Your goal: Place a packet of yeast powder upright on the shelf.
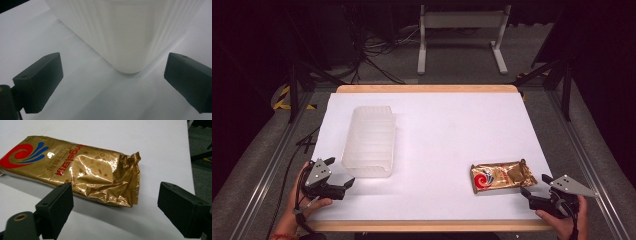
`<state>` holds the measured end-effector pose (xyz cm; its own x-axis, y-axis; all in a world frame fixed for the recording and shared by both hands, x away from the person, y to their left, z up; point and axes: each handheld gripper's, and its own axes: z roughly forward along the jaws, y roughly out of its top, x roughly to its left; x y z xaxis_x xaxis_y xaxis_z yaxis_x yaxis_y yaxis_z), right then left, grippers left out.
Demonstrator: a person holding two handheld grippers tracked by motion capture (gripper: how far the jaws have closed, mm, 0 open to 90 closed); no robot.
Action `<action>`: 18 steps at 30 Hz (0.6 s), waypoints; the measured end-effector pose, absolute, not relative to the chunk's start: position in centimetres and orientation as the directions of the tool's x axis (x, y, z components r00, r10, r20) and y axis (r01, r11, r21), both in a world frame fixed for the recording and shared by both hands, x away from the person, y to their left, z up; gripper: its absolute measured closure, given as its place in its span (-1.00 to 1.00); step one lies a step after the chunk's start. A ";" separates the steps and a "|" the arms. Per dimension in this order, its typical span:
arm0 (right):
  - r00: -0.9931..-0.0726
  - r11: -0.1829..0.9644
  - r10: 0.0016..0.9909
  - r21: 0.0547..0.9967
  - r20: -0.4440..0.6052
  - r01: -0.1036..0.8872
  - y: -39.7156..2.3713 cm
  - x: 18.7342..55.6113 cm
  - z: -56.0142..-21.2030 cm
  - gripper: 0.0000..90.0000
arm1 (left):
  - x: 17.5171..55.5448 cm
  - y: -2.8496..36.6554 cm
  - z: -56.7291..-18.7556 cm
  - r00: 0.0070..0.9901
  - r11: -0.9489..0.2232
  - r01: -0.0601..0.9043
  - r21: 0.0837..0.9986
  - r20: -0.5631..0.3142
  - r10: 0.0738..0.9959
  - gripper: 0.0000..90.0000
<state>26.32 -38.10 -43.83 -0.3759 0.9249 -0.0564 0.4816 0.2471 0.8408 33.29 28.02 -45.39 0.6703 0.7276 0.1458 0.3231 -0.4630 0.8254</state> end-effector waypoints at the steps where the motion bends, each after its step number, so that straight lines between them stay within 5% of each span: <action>1: -0.374 0.243 0.926 0.842 -0.053 0.482 -38.1 26.4 -43.9 -0.70 | 33.3 28.0 -45.4 0.671 -0.465 0.322 0.825 0.148 0.727 -0.93; 18: -0.329 0.126 0.941 0.830 0.072 0.543 -37.5 28.0 -44.2 -0.64 | 33.0 28.0 -45.4 0.682 -0.474 0.315 0.822 0.151 0.716 -0.93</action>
